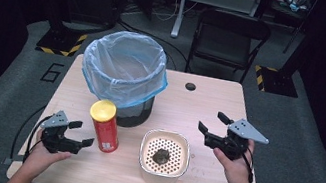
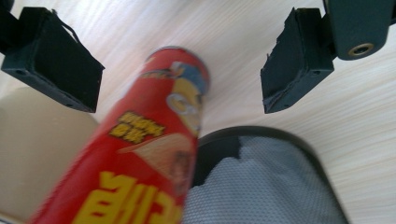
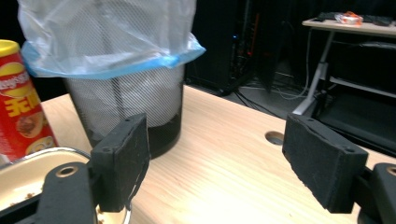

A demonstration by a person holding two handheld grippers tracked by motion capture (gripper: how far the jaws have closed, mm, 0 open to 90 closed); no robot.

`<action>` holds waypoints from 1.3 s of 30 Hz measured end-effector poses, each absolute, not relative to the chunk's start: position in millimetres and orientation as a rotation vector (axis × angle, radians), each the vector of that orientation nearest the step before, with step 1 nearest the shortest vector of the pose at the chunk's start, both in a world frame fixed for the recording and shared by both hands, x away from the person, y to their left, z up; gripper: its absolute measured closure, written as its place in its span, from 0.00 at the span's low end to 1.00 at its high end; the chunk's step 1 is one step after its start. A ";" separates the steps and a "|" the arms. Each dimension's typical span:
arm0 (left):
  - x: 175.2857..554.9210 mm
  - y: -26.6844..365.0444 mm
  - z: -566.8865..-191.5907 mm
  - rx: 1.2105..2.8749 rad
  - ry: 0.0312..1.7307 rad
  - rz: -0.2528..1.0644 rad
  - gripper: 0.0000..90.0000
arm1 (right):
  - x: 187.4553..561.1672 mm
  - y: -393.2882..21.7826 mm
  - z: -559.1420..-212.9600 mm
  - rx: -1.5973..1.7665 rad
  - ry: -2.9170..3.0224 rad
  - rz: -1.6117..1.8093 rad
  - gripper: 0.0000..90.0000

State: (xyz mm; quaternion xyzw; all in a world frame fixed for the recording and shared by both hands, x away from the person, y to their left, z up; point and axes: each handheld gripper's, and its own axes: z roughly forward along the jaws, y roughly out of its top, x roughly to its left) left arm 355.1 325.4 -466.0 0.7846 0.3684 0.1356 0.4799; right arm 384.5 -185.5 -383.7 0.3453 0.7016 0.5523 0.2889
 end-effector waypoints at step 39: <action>382.0 275.3 -472.3 1.950 0.832 0.329 0.22 | 364.3 -221.0 -438.0 1.107 1.830 1.310 0.25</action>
